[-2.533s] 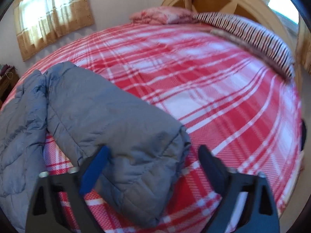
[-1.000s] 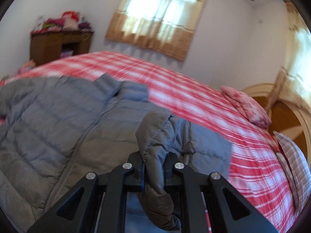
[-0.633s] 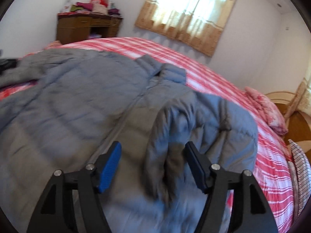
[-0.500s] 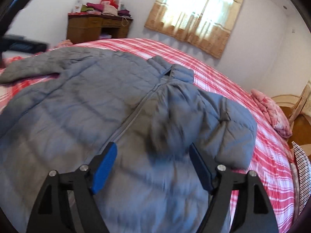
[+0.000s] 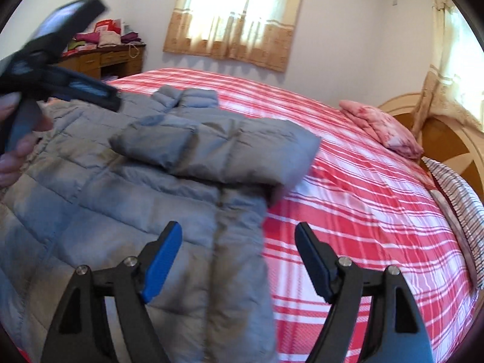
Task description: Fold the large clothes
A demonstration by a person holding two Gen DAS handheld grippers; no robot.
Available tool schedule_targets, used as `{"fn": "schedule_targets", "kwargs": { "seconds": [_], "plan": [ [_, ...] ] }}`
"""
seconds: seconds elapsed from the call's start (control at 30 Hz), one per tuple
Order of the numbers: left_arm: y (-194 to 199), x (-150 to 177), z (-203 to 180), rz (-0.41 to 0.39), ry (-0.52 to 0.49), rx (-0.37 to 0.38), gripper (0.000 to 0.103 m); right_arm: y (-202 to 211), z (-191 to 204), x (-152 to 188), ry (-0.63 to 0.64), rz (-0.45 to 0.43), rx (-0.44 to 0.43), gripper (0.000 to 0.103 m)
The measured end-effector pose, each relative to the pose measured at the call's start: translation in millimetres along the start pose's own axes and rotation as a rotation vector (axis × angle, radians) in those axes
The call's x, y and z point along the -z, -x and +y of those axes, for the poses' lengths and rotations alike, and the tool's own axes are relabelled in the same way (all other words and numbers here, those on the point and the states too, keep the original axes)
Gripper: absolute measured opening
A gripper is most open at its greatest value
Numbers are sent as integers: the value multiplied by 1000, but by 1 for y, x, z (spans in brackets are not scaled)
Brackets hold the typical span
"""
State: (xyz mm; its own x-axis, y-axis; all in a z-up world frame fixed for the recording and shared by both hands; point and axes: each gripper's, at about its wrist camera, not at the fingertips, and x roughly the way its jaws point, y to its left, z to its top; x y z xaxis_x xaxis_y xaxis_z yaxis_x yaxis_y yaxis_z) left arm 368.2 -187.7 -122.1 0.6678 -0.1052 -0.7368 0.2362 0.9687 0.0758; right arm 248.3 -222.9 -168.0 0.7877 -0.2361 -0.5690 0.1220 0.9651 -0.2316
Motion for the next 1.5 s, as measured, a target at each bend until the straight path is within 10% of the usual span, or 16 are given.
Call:
{"fn": "schedule_targets", "kwargs": {
  "seconds": [0.13, 0.17, 0.2, 0.27, 0.37, 0.63, 1.03, 1.13, 1.2, 1.3, 1.5],
  "plan": [
    [-36, -6, -33, 47, -29, 38, 102, 0, -9, 10, -21, 3, -1, 79],
    [-42, -7, -38, 55, -34, 48, 90, -1, -10, 12, -25, 4, -4, 79],
    [-46, -7, -41, 59, -40, 71, 52, 0, -14, 15, -27, 6, -4, 79],
    [-53, -7, -49, 89, -69, 120, 10, -4, -14, 18, -25, 17, -2, 79],
    [-28, -8, -49, -16, -117, 76, 9, -9, -16, 25, -30, 34, 5, 79],
    [33, -18, 17, -202, -111, -64, 9, -14, -21, 35, -41, 57, 7, 81],
    [-27, 35, 43, -48, -70, -162, 16, 0, -34, 27, -62, 57, -69, 81],
    [-4, 25, 53, -149, -28, -185, 43, 18, -62, 6, -123, -2, -123, 80],
    [14, 23, 62, -232, 17, -242, 89, 21, -77, -9, -149, -31, -110, 80],
    [27, 22, 71, -329, 80, -271, 93, 4, -91, -36, -157, -50, -70, 78],
    [-33, 1, 48, -160, 35, -360, 93, -93, -86, -93, -217, 20, -69, 47]
  ]
}}
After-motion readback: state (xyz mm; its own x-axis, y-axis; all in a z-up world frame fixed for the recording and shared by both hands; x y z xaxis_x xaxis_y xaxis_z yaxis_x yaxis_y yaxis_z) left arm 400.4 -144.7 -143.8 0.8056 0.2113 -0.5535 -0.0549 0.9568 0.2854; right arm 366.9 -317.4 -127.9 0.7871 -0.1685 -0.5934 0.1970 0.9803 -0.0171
